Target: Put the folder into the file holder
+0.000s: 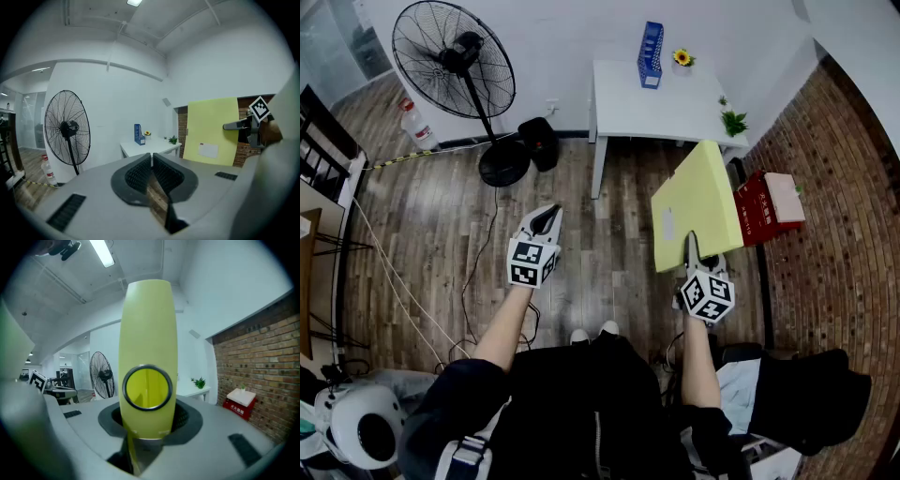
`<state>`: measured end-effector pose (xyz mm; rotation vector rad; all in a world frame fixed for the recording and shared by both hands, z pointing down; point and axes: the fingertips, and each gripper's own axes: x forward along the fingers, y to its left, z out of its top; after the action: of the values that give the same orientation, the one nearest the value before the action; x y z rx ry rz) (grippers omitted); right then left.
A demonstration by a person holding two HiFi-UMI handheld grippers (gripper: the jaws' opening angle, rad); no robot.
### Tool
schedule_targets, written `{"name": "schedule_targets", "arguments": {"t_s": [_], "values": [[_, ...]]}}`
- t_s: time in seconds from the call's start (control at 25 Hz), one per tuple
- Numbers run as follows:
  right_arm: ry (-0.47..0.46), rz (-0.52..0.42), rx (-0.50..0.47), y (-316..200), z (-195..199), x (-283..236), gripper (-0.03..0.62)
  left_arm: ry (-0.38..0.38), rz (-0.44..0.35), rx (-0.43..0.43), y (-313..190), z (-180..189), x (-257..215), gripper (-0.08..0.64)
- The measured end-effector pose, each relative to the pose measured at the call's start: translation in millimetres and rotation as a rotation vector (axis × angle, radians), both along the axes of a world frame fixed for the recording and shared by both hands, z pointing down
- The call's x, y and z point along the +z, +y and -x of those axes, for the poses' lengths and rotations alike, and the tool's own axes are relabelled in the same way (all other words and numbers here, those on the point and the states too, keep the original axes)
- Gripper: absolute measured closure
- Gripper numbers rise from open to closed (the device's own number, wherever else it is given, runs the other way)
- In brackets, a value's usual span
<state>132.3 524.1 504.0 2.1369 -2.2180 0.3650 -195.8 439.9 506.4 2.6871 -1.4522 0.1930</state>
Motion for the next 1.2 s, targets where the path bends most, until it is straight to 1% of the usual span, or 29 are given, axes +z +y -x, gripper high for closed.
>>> {"name": "schedule_targets", "arguments": {"t_s": [0.16, 0.32, 0.48, 0.6, 0.8, 1.04, 1.2], "values": [[0.007, -0.011, 0.005, 2, 2, -2, 0.436, 0.000, 0.004, 0.007, 2, -2, 2, 0.525], [-0.011, -0.003, 0.000, -1, -1, 2, 0.433, 0.000, 0.019, 0.018, 2, -7, 6, 0.525], [0.027, 0.000, -0.005, -5, 3, 3, 0.442, -0.001, 0.025, 0.019, -1, -8, 10, 0.525], [0.023, -0.008, -0.011, -9, 1, 1, 0.440, -0.002, 0.032, 0.015, -5, -10, 10, 0.525], [0.023, -0.017, -0.017, -22, -12, 1, 0.440, -0.003, 0.029, 0.003, -15, -21, 8, 0.525], [0.025, -0.015, -0.046, -41, -37, -5, 0.440, 0.000, 0.025, -0.019, -28, -48, -1, 0.525], [0.018, -0.031, -0.066, -52, -53, -9, 0.440, -0.003, 0.020, -0.031, -32, -63, -5, 0.525]]}}
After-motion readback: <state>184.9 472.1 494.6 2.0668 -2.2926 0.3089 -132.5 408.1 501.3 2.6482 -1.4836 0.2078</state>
